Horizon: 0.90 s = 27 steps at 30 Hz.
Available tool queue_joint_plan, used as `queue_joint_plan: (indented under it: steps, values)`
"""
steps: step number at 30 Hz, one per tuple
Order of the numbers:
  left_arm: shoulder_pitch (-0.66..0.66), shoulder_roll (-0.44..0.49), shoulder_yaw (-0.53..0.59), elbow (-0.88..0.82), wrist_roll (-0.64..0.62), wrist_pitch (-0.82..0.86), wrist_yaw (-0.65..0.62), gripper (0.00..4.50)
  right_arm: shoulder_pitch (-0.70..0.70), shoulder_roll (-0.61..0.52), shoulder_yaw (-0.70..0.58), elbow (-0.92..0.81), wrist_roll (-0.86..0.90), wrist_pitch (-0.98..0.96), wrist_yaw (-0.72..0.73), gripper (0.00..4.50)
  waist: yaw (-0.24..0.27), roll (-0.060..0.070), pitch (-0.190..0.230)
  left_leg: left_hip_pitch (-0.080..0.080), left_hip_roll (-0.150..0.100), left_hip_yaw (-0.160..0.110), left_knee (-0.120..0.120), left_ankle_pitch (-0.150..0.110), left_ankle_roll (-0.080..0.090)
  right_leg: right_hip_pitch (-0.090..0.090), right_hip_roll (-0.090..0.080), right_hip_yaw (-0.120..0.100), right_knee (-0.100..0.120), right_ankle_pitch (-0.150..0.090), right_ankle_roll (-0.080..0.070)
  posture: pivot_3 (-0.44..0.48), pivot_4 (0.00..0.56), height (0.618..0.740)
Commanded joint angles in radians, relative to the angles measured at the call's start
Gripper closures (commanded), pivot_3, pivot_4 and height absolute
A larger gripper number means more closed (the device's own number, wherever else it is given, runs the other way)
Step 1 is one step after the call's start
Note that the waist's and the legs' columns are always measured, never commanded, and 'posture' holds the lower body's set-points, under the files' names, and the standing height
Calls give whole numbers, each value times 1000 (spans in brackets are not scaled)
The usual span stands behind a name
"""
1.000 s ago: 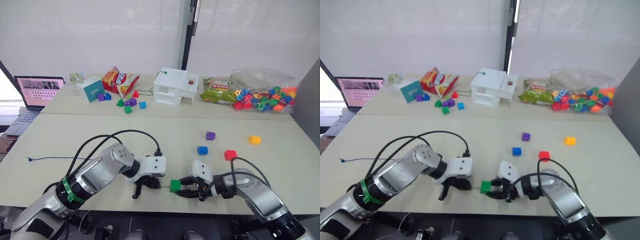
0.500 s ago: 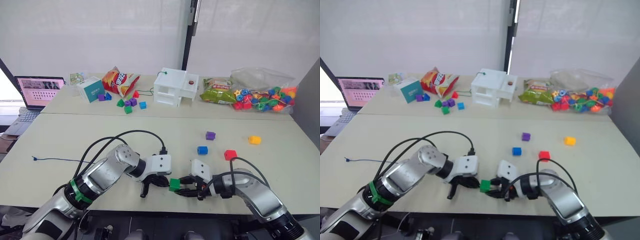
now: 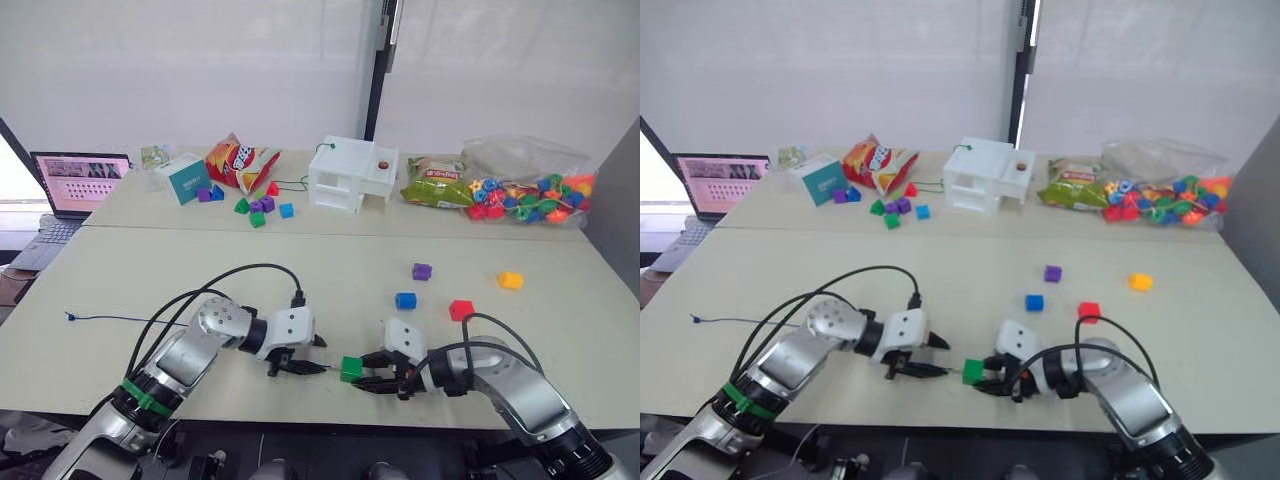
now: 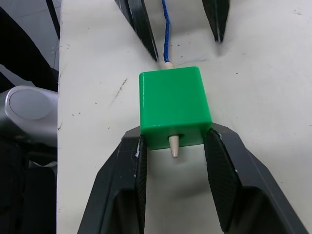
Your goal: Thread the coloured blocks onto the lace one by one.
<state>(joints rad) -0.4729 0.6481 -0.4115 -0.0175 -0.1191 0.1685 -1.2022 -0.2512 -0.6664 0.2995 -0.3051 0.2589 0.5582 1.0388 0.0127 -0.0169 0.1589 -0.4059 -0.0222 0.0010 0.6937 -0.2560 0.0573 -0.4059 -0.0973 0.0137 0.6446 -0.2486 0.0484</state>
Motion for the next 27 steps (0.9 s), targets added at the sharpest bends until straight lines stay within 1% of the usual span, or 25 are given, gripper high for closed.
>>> queue_joint_plan:
  steps: [1,7,8,9,10,14,15,22,25,27]
  values:
    - [15,6,27,35,14,-95,-6,2209,3,-17,-16,-20,11,6,2,3336,2,0,0,0,0,0,0,0,0,0,0,0,0,0,0,0,150,740]
    - [33,-14,12,112,36,-143,-5,2209,-4,-15,-19,-21,15,12,-4,3336,3,0,0,0,0,0,0,0,0,1,-1,-1,0,0,0,0,150,740]
    - [35,-22,17,117,22,-134,-9,2209,-4,-15,-19,-21,15,12,-4,3336,3,0,0,0,0,0,0,0,0,1,-1,-1,0,0,0,0,150,740]
    - [37,-28,19,120,9,-127,-19,2759,-4,-16,-19,-22,14,12,-5,3336,3,0,0,1,0,0,0,0,0,1,-1,-1,0,0,0,0,150,740]
    - [38,-34,23,123,-2,-120,-26,3001,-4,-15,-20,-23,15,13,-6,3336,3,0,0,1,-1,0,0,0,0,1,-1,-1,0,0,0,0,150,740]
    - [50,-44,24,126,0,-131,-39,4356,0,-18,-24,-29,16,15,-10,3336,3,0,0,1,-1,0,0,0,0,2,-1,-1,1,0,0,0,150,740]
    - [52,-47,24,125,2,-133,-39,4434,2,-19,-25,-31,17,15,-10,3336,2,0,0,1,-1,0,0,0,0,2,-1,-1,1,0,0,0,150,740]
    - [39,-94,17,108,15,-137,-21,4434,8,-25,-26,-39,20,19,-14,3336,6,0,0,1,-1,0,1,0,0,2,-1,-1,0,0,1,0,150,740]
    - [37,-115,12,78,13,-108,-18,4434,8,-24,-26,-41,21,22,-16,3336,5,0,0,1,-1,0,0,0,0,2,-1,-1,0,0,1,0,150,740]
    - [25,-146,-3,55,22,-78,0,4434,8,-23,-22,-43,19,23,-17,3336,6,0,0,0,-1,0,0,0,0,1,-1,-1,0,0,1,0,150,740]
